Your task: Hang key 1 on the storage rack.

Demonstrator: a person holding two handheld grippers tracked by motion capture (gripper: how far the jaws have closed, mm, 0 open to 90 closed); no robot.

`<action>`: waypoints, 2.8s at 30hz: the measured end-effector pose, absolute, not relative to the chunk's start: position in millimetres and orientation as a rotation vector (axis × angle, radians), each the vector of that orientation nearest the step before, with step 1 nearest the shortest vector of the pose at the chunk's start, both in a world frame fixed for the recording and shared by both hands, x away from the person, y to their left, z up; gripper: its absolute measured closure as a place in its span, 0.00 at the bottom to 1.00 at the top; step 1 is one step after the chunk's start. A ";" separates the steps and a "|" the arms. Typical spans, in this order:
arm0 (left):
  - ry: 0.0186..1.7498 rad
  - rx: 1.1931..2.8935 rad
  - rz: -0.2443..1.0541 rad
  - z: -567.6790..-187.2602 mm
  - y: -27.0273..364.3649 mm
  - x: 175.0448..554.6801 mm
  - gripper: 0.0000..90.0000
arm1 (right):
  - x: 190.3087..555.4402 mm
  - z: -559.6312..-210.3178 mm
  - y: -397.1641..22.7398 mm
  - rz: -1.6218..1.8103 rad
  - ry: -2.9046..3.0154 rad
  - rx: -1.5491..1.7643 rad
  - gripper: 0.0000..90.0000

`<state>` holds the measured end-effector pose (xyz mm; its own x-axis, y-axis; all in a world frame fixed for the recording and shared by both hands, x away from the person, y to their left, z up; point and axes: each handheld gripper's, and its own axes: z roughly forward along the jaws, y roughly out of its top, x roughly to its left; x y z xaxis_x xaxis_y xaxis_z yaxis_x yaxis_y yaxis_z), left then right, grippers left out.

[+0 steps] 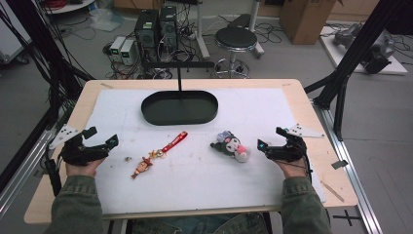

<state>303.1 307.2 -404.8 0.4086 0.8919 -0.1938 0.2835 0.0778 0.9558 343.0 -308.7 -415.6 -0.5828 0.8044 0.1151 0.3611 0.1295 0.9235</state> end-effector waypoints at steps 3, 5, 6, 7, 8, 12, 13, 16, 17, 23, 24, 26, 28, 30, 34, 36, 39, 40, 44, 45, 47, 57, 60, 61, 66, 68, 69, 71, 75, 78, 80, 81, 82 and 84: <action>1.108 1.469 0.638 -404.8 307.3 303.0 0.03 | 342.5 -411.8 -306.5 1.442 2.004 1.106 0.00; 1.108 1.471 0.637 -405.1 307.2 303.5 0.03 | 342.3 -410.6 -305.5 1.440 2.003 1.099 0.00; 1.108 1.472 0.636 -405.3 307.3 303.7 0.03 | 342.7 -408.8 -303.8 1.438 2.003 1.087 0.00; 1.110 1.470 0.634 -405.3 307.3 303.7 0.03 | 342.7 -408.8 -303.8 1.438 2.003 1.087 0.00; 1.111 1.470 0.635 -405.2 307.3 303.5 0.03 | 342.5 -407.7 -302.0 1.437 2.010 1.087 0.00; 1.111 1.470 0.637 -405.1 307.5 303.3 0.03 | 342.9 -407.1 -299.9 1.422 2.021 1.066 0.00; 1.111 1.470 0.637 -405.1 307.5 303.3 0.03 | 342.9 -407.1 -299.9 1.422 2.021 1.066 0.00; 1.112 1.483 0.628 -405.4 306.5 303.9 0.03 | 342.8 -406.1 -297.4 1.416 2.026 1.049 0.00; 1.111 1.488 0.624 -405.5 305.8 304.3 0.03 | 342.5 -406.2 -296.9 1.417 2.030 1.057 0.00; 1.103 1.552 0.605 -399.2 298.3 309.7 0.03 | 343.9 -406.9 -297.4 1.397 2.032 1.049 0.00; 1.099 1.555 0.607 -397.0 296.0 310.7 0.03 | 343.9 -406.9 -297.4 1.397 2.032 1.049 0.00; 1.084 1.583 0.615 -390.1 288.9 315.2 0.03 | 343.6 -407.1 -297.1 1.390 2.038 1.055 0.00; 1.079 1.598 0.613 -387.7 285.1 317.8 0.03 | 343.7 -407.0 -297.7 1.387 2.033 1.052 0.00; 1.065 1.629 0.606 -385.2 278.5 322.5 0.03 | 343.6 -406.8 -298.1 1.389 2.033 1.056 0.00; 1.034 1.723 0.579 -383.2 262.2 330.4 0.03 | 343.7 -406.7 -299.0 1.387 2.029 1.056 0.00; 1.020 1.772 0.549 -382.9 251.1 335.6 0.03 | 344.2 -406.8 -299.1 1.388 2.029 1.052 0.00; 1.012 1.795 0.531 -381.8 245.1 339.2 0.03 | 343.8 -406.9 -298.4 1.391 2.031 1.056 0.00; 1.007 1.803 0.525 -381.3 242.1 341.1 0.03 | 343.8 -406.9 -298.5 1.390 2.034 1.057 0.00; 0.993 1.852 0.503 -381.1 230.1 348.5 0.03 | 344.0 -406.8 -299.0 1.388 2.032 1.048 0.00; 0.992 1.864 0.497 -381.4 227.2 350.2 0.03 | 344.1 -406.7 -299.2 1.387 2.029 1.046 0.00; 0.992 1.880 0.484 -382.5 222.3 353.2 0.03 | 343.7 -406.4 -299.9 1.391 2.027 1.048 0.00; 0.976 1.967 0.448 -382.1 203.8 365.1 0.03 | 343.8 -406.4 -300.4 1.393 2.027 1.043 0.00; 0.979 1.993 0.434 -383.6 200.5 367.9 0.03 | 343.5 -406.9 -299.5 1.388 2.033 1.051 0.00; 0.983 1.998 0.431 -384.2 199.9 369.0 0.03 | 343.6 -407.1 -299.4 1.382 2.034 1.047 0.00; 0.997 2.037 0.421 -385.4 194.0 374.2 0.03 | 343.5 -407.9 -300.6 1.385 2.035 1.054 0.00; 0.982 2.059 0.421 -384.5 189.0 376.0 0.03 | 343.3 -408.5 -301.9 1.389 2.033 1.064 0.00; 0.985 2.063 0.415 -384.5 186.5 377.0 0.03 | 343.1 -408.5 -302.6 1.390 2.030 1.067 0.00; 0.982 2.102 0.402 -385.4 179.2 380.2 0.03 | 343.0 -408.8 -304.4 1.398 2.025 1.068 0.00; 0.982 2.134 0.390 -388.3 170.6 384.3 0.04 | 342.9 -409.3 -306.9 1.403 2.020 1.078 0.00; 0.983 2.158 0.375 -391.6 163.8 387.1 0.04 | 343.7 -410.6 -309.7 1.404 2.022 1.087 0.00; 0.980 2.187 0.366 -393.2 158.7 389.3 0.05 | 344.7 -411.0 -310.8 1.411 2.018 1.094 0.00; 0.977 2.199 0.362 -393.6 155.9 390.4 0.05 | 344.8 -411.0 -310.9 1.412 2.019 1.093 0.00; 0.975 2.211 0.353 -393.8 153.2 391.6 0.05 | 344.8 -410.9 -310.8 1.414 2.020 1.093 0.00; 0.964 2.234 0.355 -393.8 148.3 393.4 0.05 | 345.0 -411.0 -310.9 1.417 2.022 1.092 0.00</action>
<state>393.4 148.3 -393.8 0.6902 0.7234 -0.0147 0.5413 -0.5027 0.6740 345.0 -310.9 -411.0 -0.5923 0.8014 0.0834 0.3520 0.1642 0.9215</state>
